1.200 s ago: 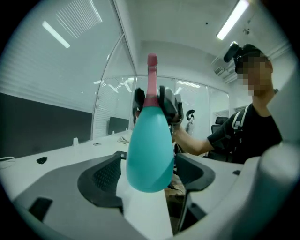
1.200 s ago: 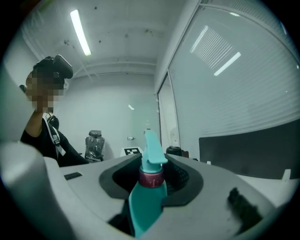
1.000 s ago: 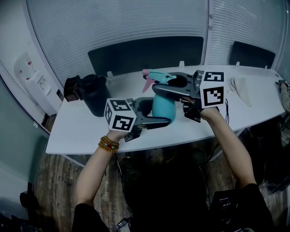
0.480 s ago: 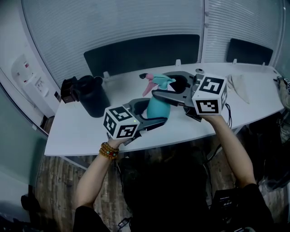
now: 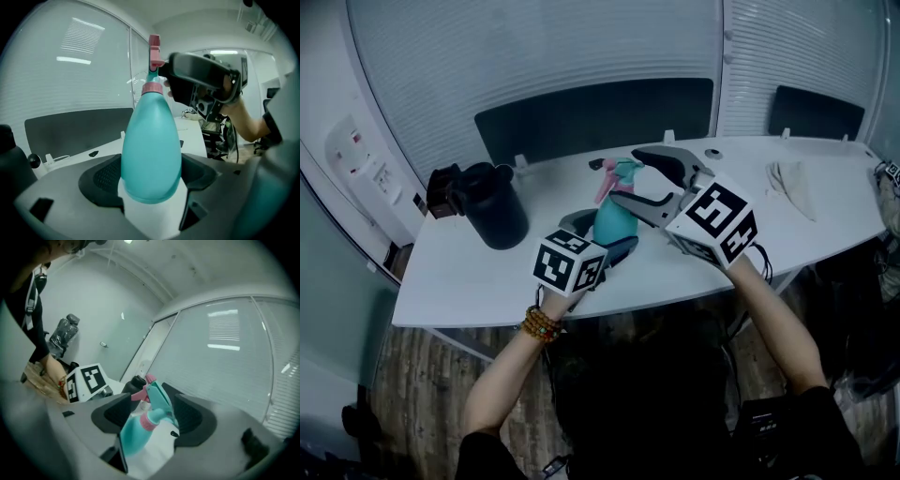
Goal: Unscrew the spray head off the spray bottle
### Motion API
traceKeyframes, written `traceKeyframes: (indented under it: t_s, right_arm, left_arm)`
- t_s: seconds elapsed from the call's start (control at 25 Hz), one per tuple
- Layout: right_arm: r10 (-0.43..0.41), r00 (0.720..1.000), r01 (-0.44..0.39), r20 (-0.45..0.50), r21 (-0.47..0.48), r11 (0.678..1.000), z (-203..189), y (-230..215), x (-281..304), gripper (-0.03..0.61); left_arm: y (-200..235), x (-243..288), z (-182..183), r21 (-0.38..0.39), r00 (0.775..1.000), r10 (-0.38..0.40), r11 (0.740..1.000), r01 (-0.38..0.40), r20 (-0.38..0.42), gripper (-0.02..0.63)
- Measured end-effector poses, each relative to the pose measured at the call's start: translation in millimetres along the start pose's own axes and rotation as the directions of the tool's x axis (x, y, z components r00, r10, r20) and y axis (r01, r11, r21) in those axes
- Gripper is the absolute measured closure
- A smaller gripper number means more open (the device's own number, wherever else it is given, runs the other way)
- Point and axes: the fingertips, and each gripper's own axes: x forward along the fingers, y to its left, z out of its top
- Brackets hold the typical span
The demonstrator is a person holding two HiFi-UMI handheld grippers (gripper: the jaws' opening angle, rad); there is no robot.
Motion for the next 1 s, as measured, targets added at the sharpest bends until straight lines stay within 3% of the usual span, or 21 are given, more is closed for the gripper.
traceKeyframes:
  t_s: [0.12, 0.2, 0.28, 0.36, 0.4, 0.44, 0.48, 0.6, 0.68, 0.72, 0.8, 0.88, 0.96, 1.0]
  right_arm:
    - [-0.092, 0.996, 0.093, 0.011, -0.071, 0.993, 4.9, -3.1, 8.9, 0.304]
    - [-0.182, 0.983, 0.18, 0.002, -0.173, 0.968, 5.0, -9.7, 9.6, 0.304]
    - [-0.286, 0.958, 0.269, -0.005, -0.326, 0.906, 6.9, -14.6, 10.5, 0.304]
    - [-0.369, 0.929, 0.327, 0.007, -0.479, 0.815, 12.1, -10.7, 14.3, 0.304]
    - [-0.386, 0.922, 0.336, 0.019, -0.533, 0.776, 15.0, -6.1, 16.5, 0.304]
    - [-0.378, 0.925, 0.329, 0.03, -0.56, 0.76, 17.1, -0.6, 17.7, 0.305]
    - [-0.343, 0.939, 0.303, 0.036, -0.559, 0.772, 17.9, 4.9, 17.2, 0.305]
    - [-0.149, 0.989, 0.137, 0.012, -0.465, 0.875, 14.1, 5.8, 1.5, 0.305]
    - [0.02, 0.999, -0.036, -0.046, -0.378, 0.925, 8.6, -2.9, -10.5, 0.305]
    - [0.12, 0.99, -0.138, -0.076, -0.328, 0.935, 6.5, -4.1, -14.0, 0.305]
    - [0.318, 0.938, -0.343, -0.137, -0.238, 0.909, 3.9, 2.7, -19.5, 0.305]
    - [0.461, 0.861, -0.497, -0.214, -0.163, 0.852, 0.5, 12.3, -24.1, 0.307]
    - [0.527, 0.796, -0.577, -0.296, -0.112, 0.809, -4.6, 16.0, -23.7, 0.314]
    - [0.542, 0.773, -0.6, -0.33, -0.101, 0.794, -7.0, 15.7, -21.8, 0.363]
  left_arm:
    - [-1.7, 11.0, 10.2, -0.075, 0.999, 0.022, 0.997, -0.019, 0.04, 0.232]
    - [1.2, 15.2, 11.8, -0.119, 0.997, 0.041, 0.992, -0.033, 0.062, 0.232]
    - [5.2, 17.1, 11.2, -0.143, 0.996, 0.058, 0.989, -0.048, 0.071, 0.232]
    - [8.4, 18.2, 12.4, -0.171, 0.994, 0.061, 0.984, -0.045, 0.089, 0.232]
    - [9.0, 19.0, 14.6, -0.179, 0.993, 0.052, 0.983, -0.032, 0.108, 0.232]
    - [7.5, 19.6, 17.0, -0.179, 0.991, 0.03, 0.984, -0.006, 0.13, 0.232]
    - [3.5, 19.3, 18.6, -0.167, 0.988, -0.007, 0.985, 0.033, 0.152, 0.232]
    - [-13.6, 9.9, 13.7, -0.091, 0.972, -0.161, 0.98, 0.178, 0.169, 0.232]
    - [-16.2, -2.8, 7.5, -0.053, 0.956, -0.25, 0.964, 0.26, 0.151, 0.232]
    - [-15.6, -9.4, 4.5, -0.034, 0.95, -0.284, 0.956, 0.291, 0.132, 0.232]
    - [-18.1, -18.9, -2.1, 0.007, 0.937, -0.343, 0.939, 0.343, 0.067, 0.232]
    - [-25.7, -22.0, -6.9, 0.045, 0.921, -0.39, 0.92, 0.389, -0.005, 0.232]
    - [-32.6, -21.5, -8.3, 0.071, 0.905, -0.423, 0.902, 0.425, -0.048, 0.232]
    - [-34.8, -20.4, -8.7, 0.08, 0.898, -0.436, 0.895, 0.44, -0.058, 0.232]
